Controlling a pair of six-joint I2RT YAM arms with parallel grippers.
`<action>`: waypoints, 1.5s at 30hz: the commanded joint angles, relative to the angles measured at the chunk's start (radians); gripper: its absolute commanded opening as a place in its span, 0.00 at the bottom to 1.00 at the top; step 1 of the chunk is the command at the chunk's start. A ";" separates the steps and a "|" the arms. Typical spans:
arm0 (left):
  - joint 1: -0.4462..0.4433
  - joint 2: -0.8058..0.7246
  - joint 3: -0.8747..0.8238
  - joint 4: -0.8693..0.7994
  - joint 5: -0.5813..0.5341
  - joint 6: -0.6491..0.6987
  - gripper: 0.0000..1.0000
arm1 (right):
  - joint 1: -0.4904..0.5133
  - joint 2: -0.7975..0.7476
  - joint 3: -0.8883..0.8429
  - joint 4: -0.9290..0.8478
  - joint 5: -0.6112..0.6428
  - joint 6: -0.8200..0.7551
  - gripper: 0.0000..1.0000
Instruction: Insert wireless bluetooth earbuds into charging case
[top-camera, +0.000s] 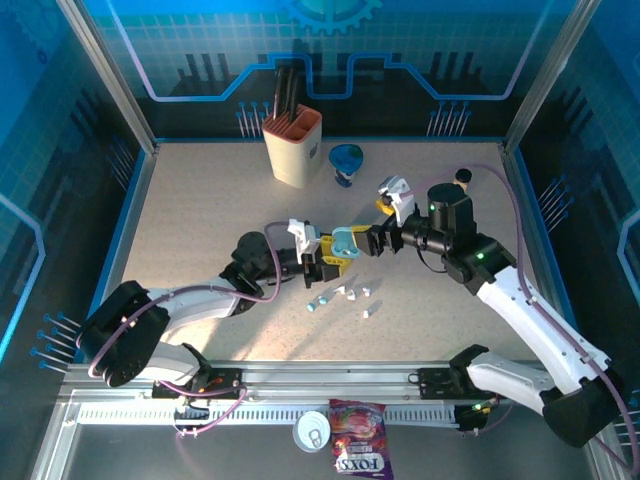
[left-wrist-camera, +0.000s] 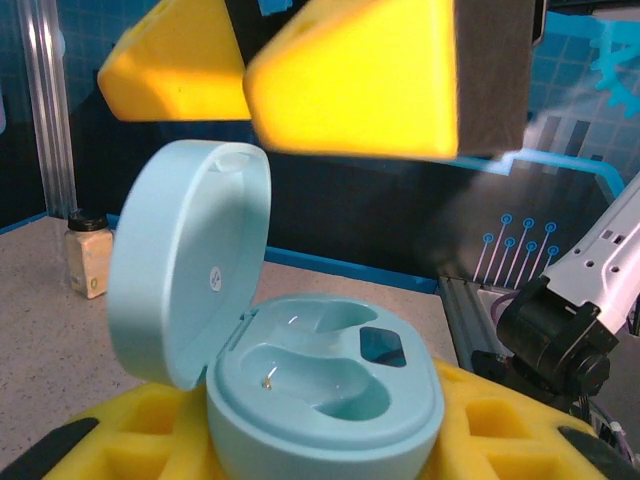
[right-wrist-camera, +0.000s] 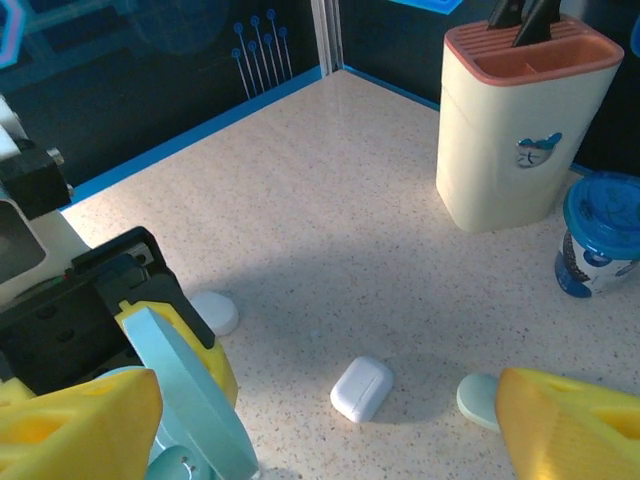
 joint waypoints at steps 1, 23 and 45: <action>0.025 -0.020 -0.032 0.067 0.009 -0.004 0.36 | -0.009 -0.067 -0.023 0.126 -0.062 0.053 0.87; 0.373 -0.201 -0.064 0.055 0.033 -0.146 0.36 | 0.026 0.130 -0.214 0.021 0.006 0.500 0.79; 0.485 -0.195 -0.010 0.037 0.093 -0.225 0.35 | 0.371 0.567 -0.218 0.237 -0.035 0.824 0.66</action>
